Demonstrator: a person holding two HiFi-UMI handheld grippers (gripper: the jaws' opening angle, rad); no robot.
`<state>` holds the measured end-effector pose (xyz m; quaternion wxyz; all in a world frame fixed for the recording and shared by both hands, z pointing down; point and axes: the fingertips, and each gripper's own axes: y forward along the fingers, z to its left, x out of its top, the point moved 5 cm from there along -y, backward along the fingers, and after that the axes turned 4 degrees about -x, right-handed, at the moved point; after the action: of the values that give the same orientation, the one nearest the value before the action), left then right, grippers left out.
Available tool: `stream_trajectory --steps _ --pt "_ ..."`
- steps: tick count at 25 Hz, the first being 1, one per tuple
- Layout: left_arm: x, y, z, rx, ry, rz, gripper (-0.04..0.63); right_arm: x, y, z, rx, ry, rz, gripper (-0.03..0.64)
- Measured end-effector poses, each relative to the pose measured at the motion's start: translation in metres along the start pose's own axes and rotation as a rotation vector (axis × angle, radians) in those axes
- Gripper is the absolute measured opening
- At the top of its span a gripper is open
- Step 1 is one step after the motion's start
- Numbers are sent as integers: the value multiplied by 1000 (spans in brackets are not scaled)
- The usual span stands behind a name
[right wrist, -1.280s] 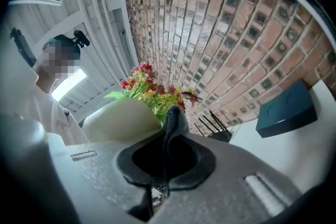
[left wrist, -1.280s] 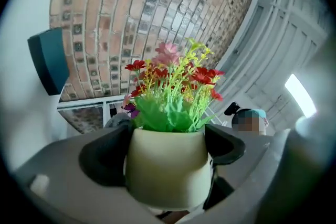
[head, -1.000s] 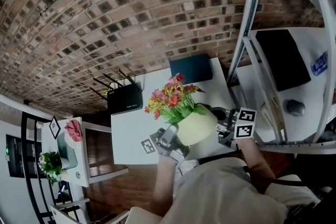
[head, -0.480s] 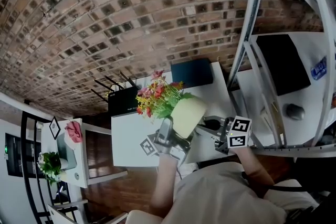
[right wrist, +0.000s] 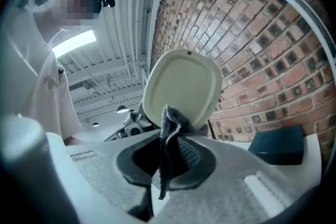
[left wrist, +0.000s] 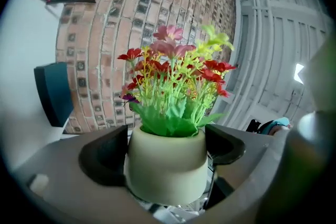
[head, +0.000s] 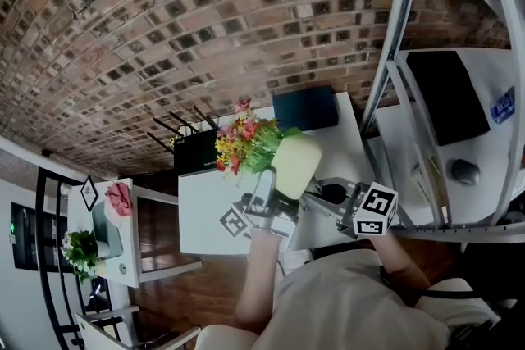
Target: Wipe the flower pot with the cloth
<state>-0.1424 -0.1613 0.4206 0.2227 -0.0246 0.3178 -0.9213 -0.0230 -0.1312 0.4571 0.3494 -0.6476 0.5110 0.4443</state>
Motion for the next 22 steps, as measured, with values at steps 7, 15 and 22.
stream_trajectory --steps 7,15,22 --pt "3 -6 11 90 76 13 483 -4 12 21 -29 -158 129 2" --pt "3 -19 32 188 124 25 483 31 10 59 70 -267 106 2" --pt "-11 -24 36 210 135 87 483 78 7 44 -75 -334 28 2"
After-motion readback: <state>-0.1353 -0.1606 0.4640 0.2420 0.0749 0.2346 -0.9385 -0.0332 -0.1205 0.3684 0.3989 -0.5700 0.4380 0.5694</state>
